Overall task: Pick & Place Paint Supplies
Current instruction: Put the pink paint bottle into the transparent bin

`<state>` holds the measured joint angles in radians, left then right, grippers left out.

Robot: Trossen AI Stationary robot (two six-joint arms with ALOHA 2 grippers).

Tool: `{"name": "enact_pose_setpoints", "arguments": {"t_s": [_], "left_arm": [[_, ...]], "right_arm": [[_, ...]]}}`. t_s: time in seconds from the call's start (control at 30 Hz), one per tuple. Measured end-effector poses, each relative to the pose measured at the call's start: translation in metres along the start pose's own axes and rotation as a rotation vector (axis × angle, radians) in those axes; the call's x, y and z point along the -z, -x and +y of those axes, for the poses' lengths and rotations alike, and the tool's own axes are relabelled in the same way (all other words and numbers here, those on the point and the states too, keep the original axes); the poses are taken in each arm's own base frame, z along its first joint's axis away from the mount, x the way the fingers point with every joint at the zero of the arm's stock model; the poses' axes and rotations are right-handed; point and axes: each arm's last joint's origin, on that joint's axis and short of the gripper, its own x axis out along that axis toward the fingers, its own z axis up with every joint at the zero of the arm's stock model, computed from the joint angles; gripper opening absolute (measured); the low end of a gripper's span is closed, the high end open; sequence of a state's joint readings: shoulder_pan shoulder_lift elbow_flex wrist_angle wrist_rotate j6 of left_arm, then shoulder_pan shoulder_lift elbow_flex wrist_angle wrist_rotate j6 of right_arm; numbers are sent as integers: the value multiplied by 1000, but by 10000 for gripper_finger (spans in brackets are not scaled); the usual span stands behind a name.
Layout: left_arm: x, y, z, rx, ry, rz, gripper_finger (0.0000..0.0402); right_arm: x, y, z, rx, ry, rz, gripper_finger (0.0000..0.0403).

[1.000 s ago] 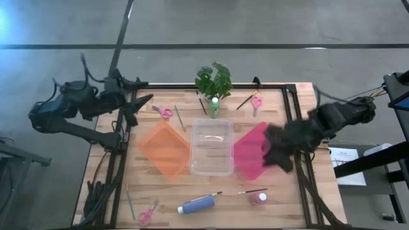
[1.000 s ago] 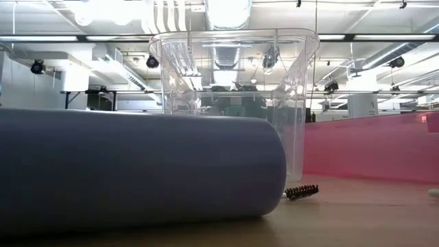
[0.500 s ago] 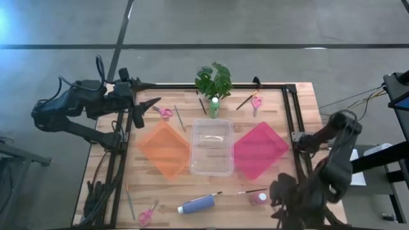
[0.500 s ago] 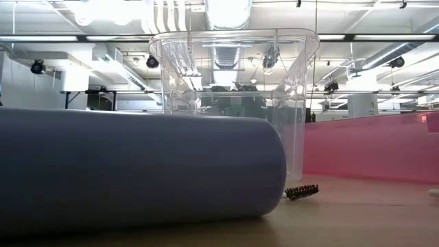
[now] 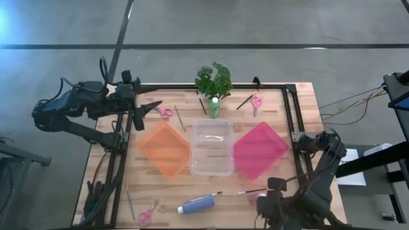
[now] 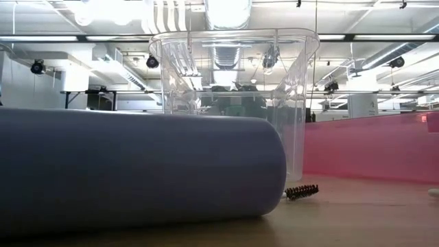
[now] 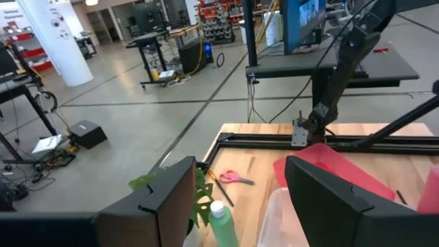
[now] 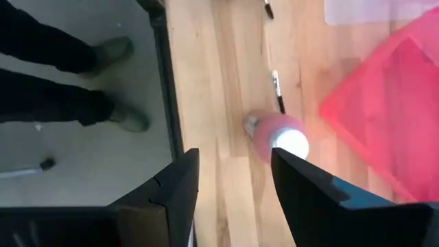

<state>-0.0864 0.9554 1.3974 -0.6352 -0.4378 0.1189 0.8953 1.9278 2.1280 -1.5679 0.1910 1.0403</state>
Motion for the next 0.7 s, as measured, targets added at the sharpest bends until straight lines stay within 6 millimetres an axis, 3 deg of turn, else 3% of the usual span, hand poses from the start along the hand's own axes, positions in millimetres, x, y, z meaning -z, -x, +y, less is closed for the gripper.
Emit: {"name": "enact_pose_setpoints", "arguments": {"t_s": [0.27, 0.5, 0.7], "left_arm": [[16, -11, -9, 59, 3, 38, 232], [29, -26, -22, 136, 13, -14, 232], [39, -34, -32, 166, -13, -58, 232]], "right_arm": [[7, -1, -21, 79, -108, -46, 178], [15, -1, -35, 3, -147, -84, 178], [26, -15, -42, -46, -124, -106, 178]]}}
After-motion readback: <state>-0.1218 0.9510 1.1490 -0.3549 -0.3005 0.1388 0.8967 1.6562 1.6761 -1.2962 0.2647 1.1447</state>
